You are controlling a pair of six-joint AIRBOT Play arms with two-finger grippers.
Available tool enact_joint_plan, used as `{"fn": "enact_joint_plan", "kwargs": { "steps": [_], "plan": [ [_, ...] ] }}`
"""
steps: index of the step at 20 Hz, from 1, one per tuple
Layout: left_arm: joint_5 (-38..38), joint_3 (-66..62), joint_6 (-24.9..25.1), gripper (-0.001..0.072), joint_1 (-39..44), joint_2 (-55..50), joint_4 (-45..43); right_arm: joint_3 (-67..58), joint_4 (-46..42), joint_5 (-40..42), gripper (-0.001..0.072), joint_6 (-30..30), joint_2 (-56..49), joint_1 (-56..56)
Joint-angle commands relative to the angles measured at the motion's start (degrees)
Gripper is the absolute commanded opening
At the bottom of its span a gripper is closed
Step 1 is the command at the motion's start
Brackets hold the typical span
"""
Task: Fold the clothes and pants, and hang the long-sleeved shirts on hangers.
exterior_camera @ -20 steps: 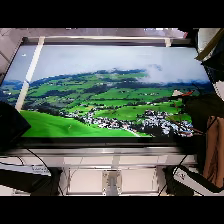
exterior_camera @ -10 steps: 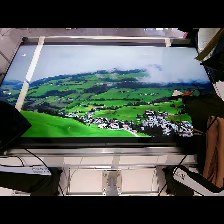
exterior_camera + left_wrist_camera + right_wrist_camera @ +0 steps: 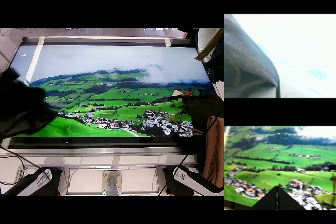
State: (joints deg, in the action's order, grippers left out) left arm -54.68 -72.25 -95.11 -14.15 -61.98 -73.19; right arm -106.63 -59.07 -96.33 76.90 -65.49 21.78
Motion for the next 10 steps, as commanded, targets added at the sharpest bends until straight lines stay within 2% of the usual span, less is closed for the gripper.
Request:
{"fn": "enact_joint_plan", "kwargs": {
  "steps": [1, 4, 6, 7, 8, 9, 10],
  "plan": [
    [-1.1, 0.1, -0.2, 0.0022, 21.4, 1.4, 5.9, 0.0, -7.5, 0.2, 0.0025, -4.7, 0.0, 0.0],
    [4.6, 0.2, -0.5, 0.0022, 38.6, -6.1, 5.5, 0.0, -7.1, 3.2, 0.0024, -4.6, -0.3, 0.0],
    [10.4, 0.2, -0.5, 0.0041, 45.8, -12.9, 5.2, 0.1, -6.0, 2.7, 0.0025, -4.4, -1.4, 0.0],
    [14.1, 0.1, -0.8, 0.0276, 47.1, -15.5, 5.2, 0.5, -4.8, 2.5, 0.003, -4.3, -2.0, 0.0],
    [16.0, -0.7, -2.8, 0.06, 46.9, -16.9, 5.6, 1.4, -3.4, 2.4, 0.0051, -4.4, -2.6, 0.0],
    [16.5, -1.9, -4.9, 0.072, 45.1, -17.0, 5.6, 2.6, -2.3, 2.5, 0.0083, -4.4, -3.2, 0.0],
    [16.5, -2.8, -5.2, 0.072, 42.6, -16.2, 5.6, 4.4, -1.1, 2.5, 0.0118, -4.4, -3.8, 0.0]
  ]
}}
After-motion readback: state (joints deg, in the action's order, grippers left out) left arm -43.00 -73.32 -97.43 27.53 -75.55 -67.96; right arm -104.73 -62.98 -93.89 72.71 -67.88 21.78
